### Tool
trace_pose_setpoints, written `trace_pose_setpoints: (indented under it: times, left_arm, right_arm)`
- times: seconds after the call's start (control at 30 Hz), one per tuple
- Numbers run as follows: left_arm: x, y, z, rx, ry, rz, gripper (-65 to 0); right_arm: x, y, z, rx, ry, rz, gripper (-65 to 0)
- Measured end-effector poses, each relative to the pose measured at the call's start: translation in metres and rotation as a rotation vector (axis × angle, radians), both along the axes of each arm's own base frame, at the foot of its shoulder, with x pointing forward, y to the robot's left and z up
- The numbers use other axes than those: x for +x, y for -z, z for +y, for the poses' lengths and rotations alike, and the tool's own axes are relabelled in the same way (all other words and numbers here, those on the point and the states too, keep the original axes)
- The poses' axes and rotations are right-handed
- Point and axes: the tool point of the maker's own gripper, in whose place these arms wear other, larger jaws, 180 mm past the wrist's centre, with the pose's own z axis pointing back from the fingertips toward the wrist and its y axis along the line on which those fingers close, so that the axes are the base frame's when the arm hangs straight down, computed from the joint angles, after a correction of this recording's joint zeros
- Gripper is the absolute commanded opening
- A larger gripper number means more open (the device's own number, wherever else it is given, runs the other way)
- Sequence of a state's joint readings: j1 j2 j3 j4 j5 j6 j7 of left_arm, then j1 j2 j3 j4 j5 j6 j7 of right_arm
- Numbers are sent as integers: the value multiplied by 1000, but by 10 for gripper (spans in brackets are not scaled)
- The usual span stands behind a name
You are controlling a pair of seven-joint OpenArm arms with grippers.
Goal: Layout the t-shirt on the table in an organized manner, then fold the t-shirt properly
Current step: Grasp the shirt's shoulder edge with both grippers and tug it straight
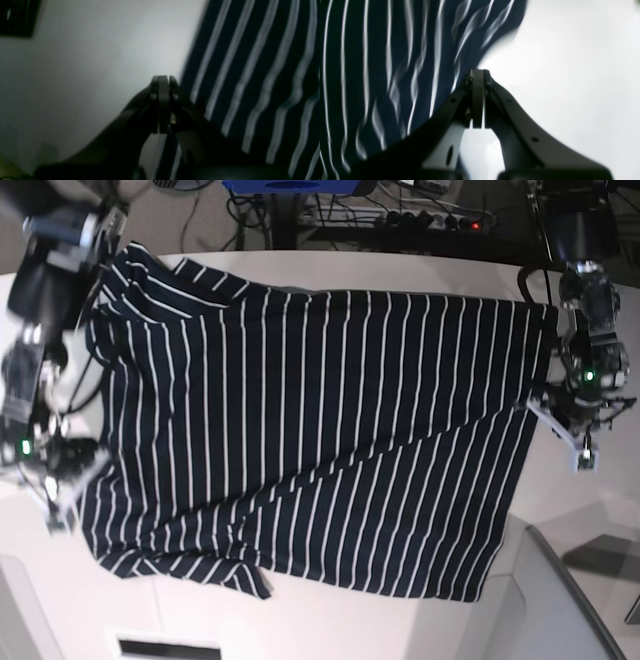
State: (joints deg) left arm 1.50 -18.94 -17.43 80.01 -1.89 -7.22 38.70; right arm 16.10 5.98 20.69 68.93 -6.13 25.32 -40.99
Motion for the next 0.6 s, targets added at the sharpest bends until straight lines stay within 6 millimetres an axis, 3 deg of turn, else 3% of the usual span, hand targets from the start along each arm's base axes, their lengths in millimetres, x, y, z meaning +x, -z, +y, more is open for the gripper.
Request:
trace_pose_setpoints:
  times: [0.07, 0.13, 0.23, 0.33, 0.47, 0.6]
  left_arm:
    - [-12, 6, -6, -7, 8, 18, -650]
    - [-25, 15, -7, -4, 8, 55, -650]
    - [-30, 17, -5, -2, 5, 62, -650]
    - [-34, 19, -6, -3, 9, 63, -650]
    - [-41, 18, 4, -12, -36, 57, -650]
    - [-44, 14, 15, -9, -77, 42, -650]
  right_arm:
    - [19, 17, 5, 78, -1, -18, -648]
    - [22, 40, 8, 126, 0, 33, -648]
    - [22, 60, 10, 189, 17, 72, -648]
    - [31, 59, 10, 214, 32, 43, -648]
    - [25, 68, 12, 218, 55, 63, -648]
    - [13, 75, -23, 142, 169, 49, -648]
